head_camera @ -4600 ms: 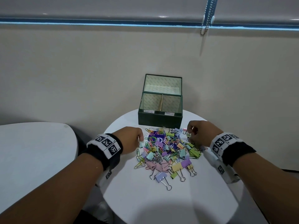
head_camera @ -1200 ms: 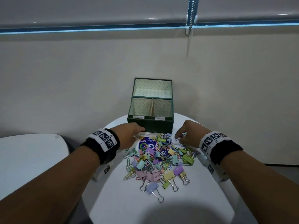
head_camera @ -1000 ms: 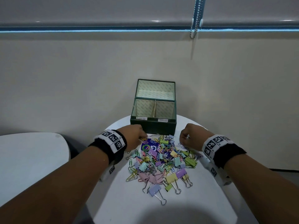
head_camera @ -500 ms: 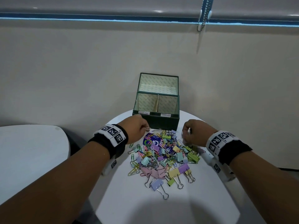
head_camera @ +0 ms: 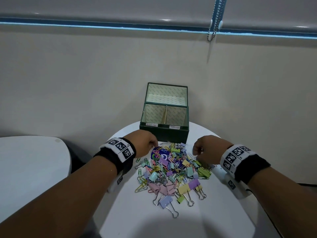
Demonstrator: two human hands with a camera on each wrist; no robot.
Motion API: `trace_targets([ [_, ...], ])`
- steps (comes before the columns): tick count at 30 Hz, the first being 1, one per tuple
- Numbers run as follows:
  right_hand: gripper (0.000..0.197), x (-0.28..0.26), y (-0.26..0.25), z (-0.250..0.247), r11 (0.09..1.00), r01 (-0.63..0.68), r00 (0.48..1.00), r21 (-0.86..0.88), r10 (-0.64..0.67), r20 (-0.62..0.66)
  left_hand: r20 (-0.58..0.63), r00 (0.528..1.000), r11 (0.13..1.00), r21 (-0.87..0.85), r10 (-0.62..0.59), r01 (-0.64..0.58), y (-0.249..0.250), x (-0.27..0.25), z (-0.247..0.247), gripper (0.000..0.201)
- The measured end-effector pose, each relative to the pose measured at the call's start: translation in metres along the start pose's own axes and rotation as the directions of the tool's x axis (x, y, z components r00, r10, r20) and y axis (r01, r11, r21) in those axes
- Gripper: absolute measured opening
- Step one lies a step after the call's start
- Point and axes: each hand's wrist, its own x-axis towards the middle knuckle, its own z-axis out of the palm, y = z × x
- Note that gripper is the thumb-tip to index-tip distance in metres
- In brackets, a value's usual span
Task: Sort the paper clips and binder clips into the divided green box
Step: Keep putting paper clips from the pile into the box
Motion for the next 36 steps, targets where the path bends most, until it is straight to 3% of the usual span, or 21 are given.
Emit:
trace_targets([
  [3,0.003,-0.001,-0.005,-0.005,1.0,0.001,1.0,-0.019,-0.001,0.001,0.06,0.998,0.997,0.068,0.016,-0.02,0.003,-0.001,0.001,0.027],
  [6,0.012,0.004,-0.009,-0.006,0.999,-0.008,0.999,-0.032,0.009,0.034,0.084,0.996,0.989,0.145,0.023,-0.035,0.006,-0.001,0.001,0.034],
  [9,0.014,0.007,-0.013,-0.01,0.998,0.018,0.999,-0.059,-0.016,0.039,0.088,0.996,0.991,0.136,-0.015,0.002,0.007,0.001,0.0,0.019],
  [12,0.016,0.01,-0.02,-0.028,0.993,0.098,0.989,0.062,-0.091,-0.12,0.087,0.996,0.992,0.128,-0.014,0.003,0.006,0.002,0.0,0.008],
  [15,0.015,0.019,-0.03,-0.051,0.969,0.16,0.913,0.189,-0.073,-0.402,0.077,0.997,0.992,0.123,-0.013,0.004,0.004,0.003,0.003,0.014],
  [17,0.011,0.028,-0.037,-0.06,0.964,0.158,0.872,0.215,-0.034,-0.489,0.055,0.998,0.993,0.12,-0.01,0.003,0.003,0.003,0.003,0.014],
  [19,0.002,0.037,-0.042,-0.063,0.962,0.129,0.878,0.239,0.001,-0.478,0.015,1.0,0.994,0.108,0.005,-0.007,0.001,0.003,0.004,0.012],
  [22,0.023,0.042,-0.042,-0.058,0.956,0.092,0.925,0.277,0.021,-0.379,-0.077,0.995,0.995,0.079,0.062,-0.056,0.001,0.0,0.0,0.011],
  [24,0.031,0.037,-0.041,-0.054,0.953,0.113,0.905,0.282,0.019,-0.426,-0.145,0.986,0.996,0.032,0.081,-0.078,-0.001,0.0,-0.002,0.01],
  [26,0.028,0.029,-0.034,-0.046,0.955,0.125,0.851,0.267,0.036,-0.524,-0.187,0.979,0.997,-0.004,0.076,-0.078,-0.001,0.0,-0.003,0.009],
  [27,0.025,0.026,-0.031,-0.042,0.959,0.119,0.848,0.257,0.036,-0.528,-0.194,0.979,0.997,-0.027,0.062,-0.068,-0.001,0.0,-0.004,0.008],
  [31,0.027,0.006,-0.014,-0.021,0.969,0.084,0.976,0.233,-0.032,-0.217,-0.212,0.977,0.988,-0.148,0.003,-0.035,0.013,0.0,-0.014,0.006],
  [33,0.027,0.003,-0.008,-0.011,0.982,0.064,0.992,0.179,-0.043,-0.121,-0.277,0.96,0.982,-0.19,-0.036,-0.018,0.023,0.008,-0.025,0.007],
  [36,0.009,0.001,-0.009,-0.002,0.98,0.002,0.998,0.199,0.011,-0.067,-0.335,0.941,0.993,-0.113,-0.054,0.017,0.035,0.029,-0.039,0.01],
])
